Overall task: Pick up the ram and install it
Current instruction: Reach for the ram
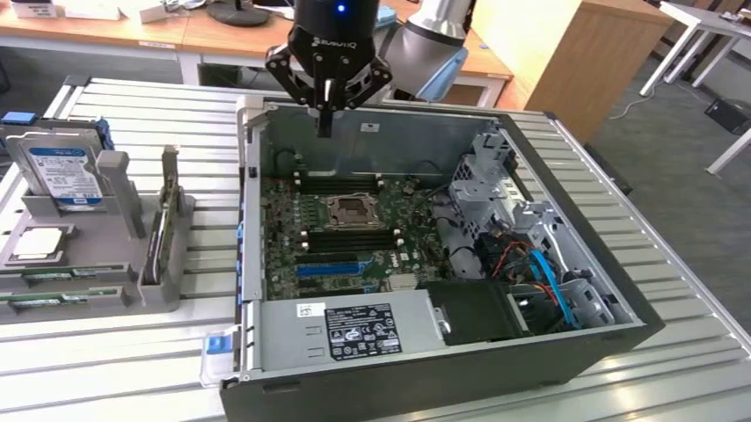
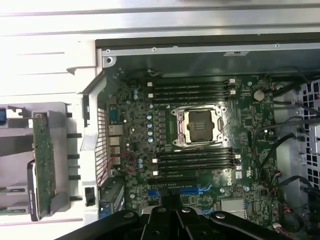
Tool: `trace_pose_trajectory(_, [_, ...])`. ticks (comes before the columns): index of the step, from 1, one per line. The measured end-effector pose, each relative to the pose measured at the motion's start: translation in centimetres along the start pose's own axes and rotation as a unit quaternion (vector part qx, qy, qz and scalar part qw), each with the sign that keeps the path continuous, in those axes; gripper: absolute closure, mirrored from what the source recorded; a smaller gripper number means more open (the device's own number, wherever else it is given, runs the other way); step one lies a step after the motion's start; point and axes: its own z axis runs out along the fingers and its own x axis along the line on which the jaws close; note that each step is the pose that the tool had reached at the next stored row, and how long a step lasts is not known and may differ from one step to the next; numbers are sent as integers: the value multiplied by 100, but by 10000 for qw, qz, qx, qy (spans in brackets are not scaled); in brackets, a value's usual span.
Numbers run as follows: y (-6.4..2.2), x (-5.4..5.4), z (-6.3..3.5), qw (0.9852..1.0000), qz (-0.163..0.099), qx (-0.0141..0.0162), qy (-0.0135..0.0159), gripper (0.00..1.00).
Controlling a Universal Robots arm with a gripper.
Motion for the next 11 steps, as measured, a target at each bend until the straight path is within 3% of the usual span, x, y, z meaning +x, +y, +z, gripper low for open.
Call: trace_pose_trajectory(11, [-23,301,-3,10000,0,0,0,89])
